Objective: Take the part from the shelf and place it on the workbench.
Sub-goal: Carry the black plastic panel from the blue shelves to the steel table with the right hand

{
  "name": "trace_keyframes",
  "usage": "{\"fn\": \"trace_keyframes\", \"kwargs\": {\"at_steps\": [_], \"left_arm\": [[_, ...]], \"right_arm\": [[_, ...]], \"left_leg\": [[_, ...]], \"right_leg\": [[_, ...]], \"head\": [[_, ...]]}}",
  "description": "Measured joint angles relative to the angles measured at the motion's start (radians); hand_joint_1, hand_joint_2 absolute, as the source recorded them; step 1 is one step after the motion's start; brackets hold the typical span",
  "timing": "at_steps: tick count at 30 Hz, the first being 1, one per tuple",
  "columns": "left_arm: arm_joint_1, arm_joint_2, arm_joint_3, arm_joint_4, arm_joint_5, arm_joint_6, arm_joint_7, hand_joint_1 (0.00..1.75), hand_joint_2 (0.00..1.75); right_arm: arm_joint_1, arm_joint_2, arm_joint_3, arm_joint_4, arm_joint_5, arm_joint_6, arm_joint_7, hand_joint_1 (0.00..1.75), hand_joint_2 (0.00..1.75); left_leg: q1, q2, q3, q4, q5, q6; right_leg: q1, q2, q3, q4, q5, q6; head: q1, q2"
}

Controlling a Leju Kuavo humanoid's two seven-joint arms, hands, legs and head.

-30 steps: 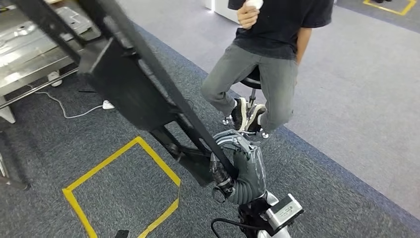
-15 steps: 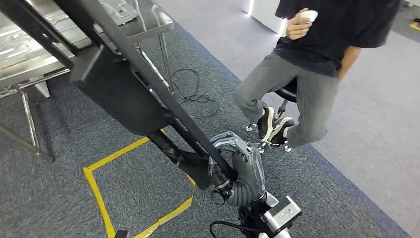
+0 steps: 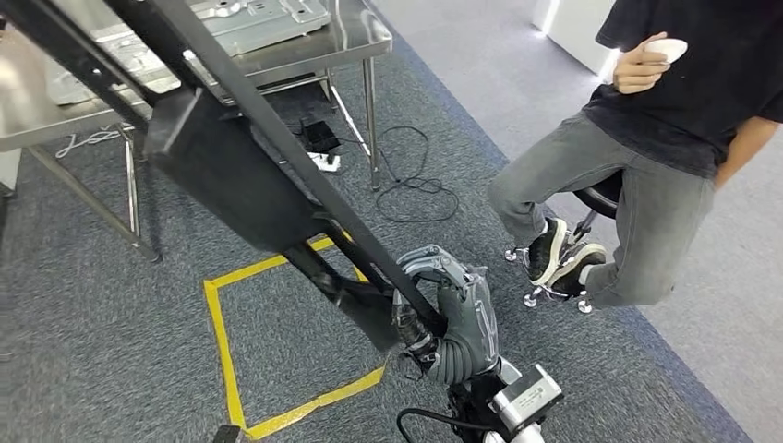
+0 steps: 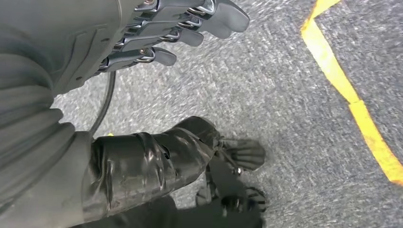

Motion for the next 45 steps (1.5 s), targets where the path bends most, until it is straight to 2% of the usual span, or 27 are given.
{"fn": "trace_keyframes", "kwargs": {"at_steps": [1, 2, 3, 4, 5, 6, 8, 10, 11, 13, 15, 17, 18, 19, 20, 21, 23, 25, 28, 32, 35, 36, 37, 38, 40, 44, 45], "left_arm": [[-0.001, 0.0, 0.0, 0.0, 0.0, 0.0, 0.001, 0.0, 1.75], [-0.004, 0.0, 0.0, 0.0, 0.0, -0.001, 0.001, 0.0, 1.75], [-0.005, 0.0, 0.0, 0.0, 0.0, -0.002, 0.002, 0.0, 1.75], [-0.005, 0.0, 0.0, 0.0, 0.0, -0.002, 0.002, 0.0, 1.75], [-0.004, 0.0, 0.0, 0.0, 0.0, -0.002, 0.002, 0.0, 1.75], [-0.003, 0.0, 0.0, 0.0, 0.0, -0.002, 0.002, 0.0, 1.75], [-0.002, 0.002, 0.0, 0.0, 0.0, -0.002, 0.002, 0.0, 1.75], [-0.007, 0.002, 0.0, 0.0, 0.0, -0.003, 0.002, 0.0, 1.75], [-0.008, 0.002, 0.0, 0.0, 0.0, -0.004, 0.002, 0.0, 1.75], [-0.006, 0.002, 0.0, 0.0, -0.001, -0.005, 0.002, 0.0, 1.75], [-0.004, 0.002, -0.001, 0.0, -0.001, -0.005, 0.003, 0.0, 1.75], [-0.007, 0.002, -0.001, 0.001, -0.002, -0.005, 0.003, 0.0, 1.75], [-0.009, 0.002, -0.001, 0.001, -0.003, -0.005, 0.003, 0.0, 1.75], [-0.009, 0.002, -0.001, 0.001, -0.005, -0.008, 0.003, 0.0, 1.75], [-0.009, 0.002, -0.001, 0.001, -0.01, -0.014, 0.003, 0.0, 1.75], [-0.009, 0.003, -0.003, 0.001, -0.017, -0.023, 0.004, 0.0, 1.75], [-0.008, 0.004, -0.009, 0.001, -0.033, -0.043, 0.006, 0.0, 1.75], [-0.008, 0.005, -0.015, 0.001, -0.038, -0.051, 0.007, 0.0, 1.75], [-0.007, 0.008, -0.018, 0.001, -0.039, -0.055, 0.007, 0.0, 1.75], [-0.006, 0.01, -0.018, 0.001, -0.039, -0.055, 0.007, 0.0, 1.75], [-0.007, 0.016, -0.024, 0.001, -0.039, -0.056, 0.006, 0.0, 1.75], [-0.006, 0.018, -0.026, 0.001, -0.039, -0.057, 0.005, 0.0, 1.75], [-0.006, 0.02, -0.027, 0.001, -0.039, -0.057, 0.004, 0.0, 1.75], [-0.006, 0.021, -0.027, 0.001, -0.039, -0.057, 0.004, 0.0, 1.75], [-0.01, 0.023, -0.03, 0.001, -0.039, -0.059, 0.002, 0.0, 1.75], [-0.009, 0.023, -0.035, 0.001, -0.038, -0.064, 0.002, 0.0, 1.75], [-0.009, 0.023, -0.035, 0.001, -0.037, -0.066, 0.001, 0.0, 1.75]], "right_arm": [[0.0, 0.0, 0.0, 0.0, 0.0, 0.0, 0.0, 1.75, 1.75], [0.0, 0.0, 0.0, 0.0, 0.001, 0.0, 0.0, 1.75, 1.75], [0.001, 0.0, 0.0, 0.001, 0.001, 0.0, 0.001, 1.75, 1.75], [0.001, 0.0, 0.0, 0.002, 0.002, 0.0, 0.002, 1.75, 1.75], [0.002, 0.0, 0.0, 0.002, 0.004, 0.0, 0.003, 1.75, 1.75], [0.002, 0.0, 0.0, 0.003, 0.006, -0.001, 0.003, 1.75, 1.75], [0.002, 0.0, 0.0, 0.003, 0.01, -0.001, 0.004, 1.75, 1.75], [0.001, 0.0, 0.0, 0.003, 0.014, -0.003, 0.009, 1.75, 1.75], [0.0, 0.0, 0.0, 0.003, 0.016, -0.004, 0.012, 1.75, 1.75], [-0.001, 0.0, 0.0, 0.002, 0.02, -0.005, 0.017, 1.75, 1.75], [-0.002, 0.0, 0.0, 0.002, 0.023, -0.005, 0.019, 1.75, 1.75], [-0.001, -0.002, 0.0, 0.002, 0.016, -0.005, 0.016, 1.75, 1.75], [0.002, -0.002, 0.0, 0.002, 0.007, -0.005, 0.014, 1.75, 1.75], [0.005, -0.003, 0.0, 0.002, -0.002, -0.007, 0.011, 1.75, 1.75], [0.009, -0.004, 0.0, 0.002, -0.007, -0.011, 0.008, 1.75, 1.75], [0.013, -0.007, -0.001, 0.001, -0.007, -0.021, 0.005, 1.75, 1.75], [0.02, -0.014, -0.004, -0.005, -0.002, -0.041, -0.001, 1.75, 1.75], [0.024, -0.021, -0.008, -0.011, -0.002, -0.051, -0.002, 1.75, 1.75], [0.03, -0.027, -0.011, -0.019, -0.003, -0.055, -0.003, 1.75, 1.75], [0.032, -0.028, -0.011, -0.021, -0.003, -0.055, -0.003, 1.75, 1.75], [0.035, -0.03, -0.011, -0.027, -0.009, -0.051, -0.006, 1.75, 1.75], [0.036, -0.03, -0.011, -0.028, -0.013, -0.049, -0.009, 1.75, 1.75], [0.037, -0.031, -0.011, -0.028, -0.018, -0.047, -0.011, 1.75, 1.75], [0.037, -0.031, -0.011, -0.028, -0.022, -0.046, -0.014, 1.75, 1.75], [0.037, -0.031, -0.011, -0.029, -0.027, -0.044, -0.019, 1.75, 1.75], [0.036, -0.031, -0.011, -0.031, -0.033, -0.036, -0.023, 1.75, 1.75], [0.036, -0.031, -0.011, -0.032, -0.037, -0.035, -0.025, 1.75, 1.75]], "left_leg": [[0.0, 0.033, -0.024, 0.049, -0.025, -0.004], [0.002, 0.052, -0.056, 0.11, -0.052, -0.009], [0.004, 0.06, -0.085, 0.163, -0.07, -0.013], [0.007, 0.064, -0.103, 0.193, -0.073, -0.017], [0.009, 0.068, -0.104, 0.191, -0.059, -0.02], [0.011, 0.076, -0.085, 0.152, -0.03, -0.021], [0.006, 0.115, -0.023, 0.03, 0.025, -0.019], [-0.003, 0.142, 0.011, -0.039, 0.041, -0.005], [-0.008, 0.14, 0.012, -0.044, 0.036, 0.002], [-0.004, 0.114, 0.015, -0.049, 0.037, 0.015], [0.001, 0.094, 0.023, -0.056, 0.038, 0.028], [0.002, 0.079, 0.027, -0.059, 0.037, 0.038], [0.001, 0.071, 0.028, -0.059, 0.036, 0.042], [0.0, 0.062, 0.029, -0.059, 0.035, 0.044], [0.0, 0.054, 0.032, -0.058, 0.033, 0.044], [-0.001, 0.046, 0.036, -0.058, 0.031, 0.044], [-0.001, 0.034, 0.044, -0.057, 0.025, 0.04], [-0.003, 0.027, 0.045, -0.055, 0.021, 0.031], [-0.001, 0.025, 0.042, -0.058, 0.022, 0.017], [-0.001, 0.027, 0.042, -0.058, 0.021, 0.013], [0.006, 0.058, -0.048, 0.124, -0.058, -0.011], [0.01, 0.068, -0.068, 0.166, -0.067, -0.018], [0.012, 0.071, -0.053, 0.133, -0.039, -0.021], [0.013, 0.074, -0.021, 0.068, -0.011, -0.021], [0.008, 0.077, 0.027, -0.027, 0.016, -0.014], [0.004, 0.071, 0.036, -0.048, 0.017, 0.013], [0.005, 0.071, 0.038, -0.051, 0.019, 0.021]], "right_leg": [[0.001, -0.014, 0.004, -0.003, -0.002, -0.005], [0.003, -0.028, 0.007, -0.003, -0.004, -0.009], [0.003, -0.043, 0.009, -0.003, -0.007, -0.01], [0.003, -0.057, 0.012, -0.002, -0.011, -0.009], [0.003, -0.071, 0.015, -0.001, -0.015, -0.008], [0.002, -0.082, 0.018, 0.001, -0.02, -0.005], [0.003, -0.103, 0.027, 0.005, -0.031, 0.004], [0.009, -0.124, 0.035, 0.006, -0.04, 0.016], [0.012, -0.134, 0.038, 0.004, -0.043, 0.021], [0.012, -0.148, 0.047, 0.003, -0.051, 0.032], [0.008, -0.116, 0.035, 0.044, -0.08, 0.042], [0.006, -0.064, -0.024, 0.158, -0.132, 0.045], [0.006, -0.05, -0.062, 0.222, -0.153, 0.045], [0.006, -0.043, -0.091, 0.264, -0.158, 0.045], [0.006, -0.04, -0.104, 0.273, -0.144, 0.044], [0.007, -0.038, -0.099, 0.243, -0.112, 0.042], [0.008, -0.031, -0.052, 0.119, -0.034, 0.032], [0.012, -0.022, -0.015, 0.028, -0.002, 0.022], [0.017, -0.018, -0.009, 0.011, -0.004, 0.016], [0.014, -0.018, -0.008, 0.007, -0.001, 0.012], [0.005, -0.031, 0.001, -0.004, 0.0, -0.005], [0.005, -0.034, 0.002, -0.002, -0.002, -0.007], [0.003, -0.035, 0.003, 0.001, -0.005, -0.004], [0.002, -0.035, 0.003, 0.005, -0.009, 0.0], [0.003, -0.036, 0.002, 0.012, -0.015, 0.011], [0.005, -0.036, 0.003, 0.01, -0.017, 0.032], [0.004, -0.035, -0.004, 0.026, -0.028, 0.037]], "head": [[-0.003, 0.0], [-0.006, 0.0], [-0.006, 0.0], [-0.006, 0.0], [-0.006, 0.0], [-0.006, 0.0], [-0.007, 0.0], [-0.006, 0.0], [-0.006, 0.0], [-0.003, 0.0], [0.001, 0.0], [0.008, 0.0], [0.011, 0.0], [0.011, 0.0], [0.011, 0.0], [0.012, 0.0], [0.012, 0.0], [0.012, 0.0], [0.011, 0.0], [0.011, 0.0], [0.006, 0.0], [0.004, 0.0], [0.004, 0.0], [0.004, 0.0], [0.004, 0.0], [0.005, 0.0], [0.006, 0.0]]}}
